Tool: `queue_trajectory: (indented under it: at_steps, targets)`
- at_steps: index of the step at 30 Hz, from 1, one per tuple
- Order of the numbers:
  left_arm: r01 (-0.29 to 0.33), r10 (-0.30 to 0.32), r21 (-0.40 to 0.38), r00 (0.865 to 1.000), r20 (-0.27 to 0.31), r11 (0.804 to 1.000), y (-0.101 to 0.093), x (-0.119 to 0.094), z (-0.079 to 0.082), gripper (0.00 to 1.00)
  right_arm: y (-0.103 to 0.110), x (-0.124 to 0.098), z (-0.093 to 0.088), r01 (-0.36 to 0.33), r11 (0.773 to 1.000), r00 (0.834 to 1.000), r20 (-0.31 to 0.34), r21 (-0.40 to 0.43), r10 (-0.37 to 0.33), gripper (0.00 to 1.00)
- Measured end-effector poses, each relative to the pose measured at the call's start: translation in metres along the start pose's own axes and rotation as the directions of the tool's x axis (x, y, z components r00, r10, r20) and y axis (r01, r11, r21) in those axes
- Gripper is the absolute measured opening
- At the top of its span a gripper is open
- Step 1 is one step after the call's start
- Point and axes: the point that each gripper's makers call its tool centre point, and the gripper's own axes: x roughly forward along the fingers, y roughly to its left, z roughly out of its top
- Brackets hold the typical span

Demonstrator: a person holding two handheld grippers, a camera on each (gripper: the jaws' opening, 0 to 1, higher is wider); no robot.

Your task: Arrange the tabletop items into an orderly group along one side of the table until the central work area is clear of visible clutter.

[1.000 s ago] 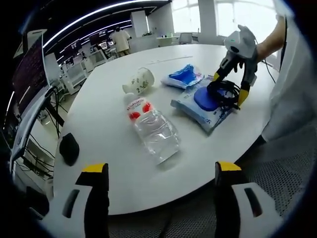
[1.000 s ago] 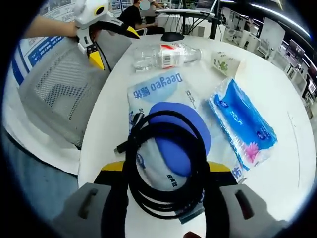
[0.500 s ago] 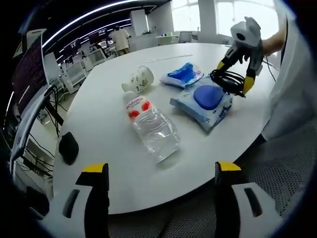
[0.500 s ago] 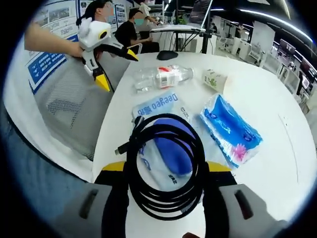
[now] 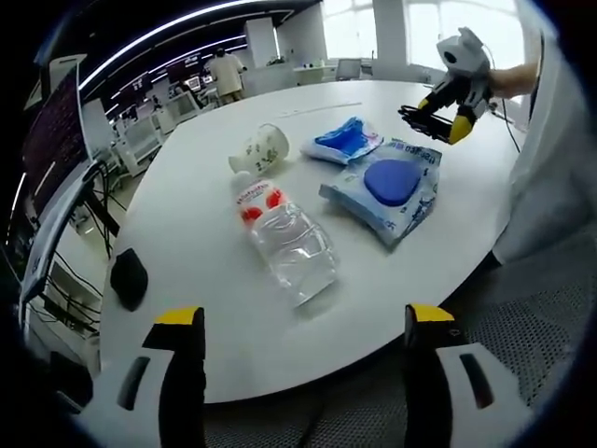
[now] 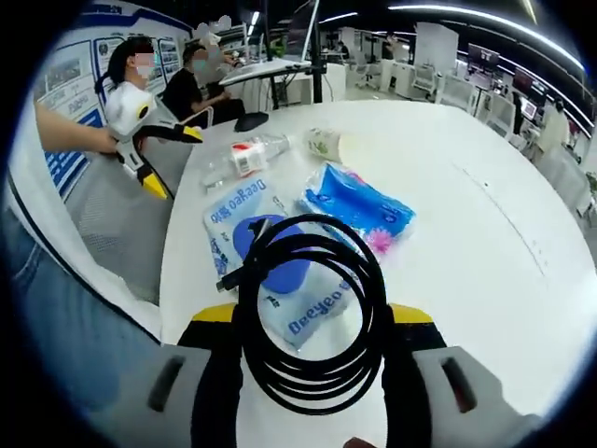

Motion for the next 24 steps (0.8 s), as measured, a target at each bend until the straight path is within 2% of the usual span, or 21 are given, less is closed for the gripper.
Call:
queue_trajectory:
  at_steps: [6,12,24]
  targets:
    - [-0.001,0.001,0.004,1.000,-0.002,1.000,0.000,0.000,-0.001,0.90,-0.038,-0.022,-0.021,0.091,0.990,0.996,-0.004,0.105,-0.091,0.59]
    - [-0.002,0.002,0.006,1.000,0.004,1.000,0.000,0.000,0.000,0.90,-0.067,-0.040,-0.041,0.154,0.978,0.988,-0.032,0.143,-0.151,0.59]
    - [0.003,-0.003,0.011,1.000,0.002,1.000,-0.002,0.001,0.000,0.90,-0.124,-0.072,-0.083,0.273,0.927,0.962,-0.094,0.257,-0.257,0.59]
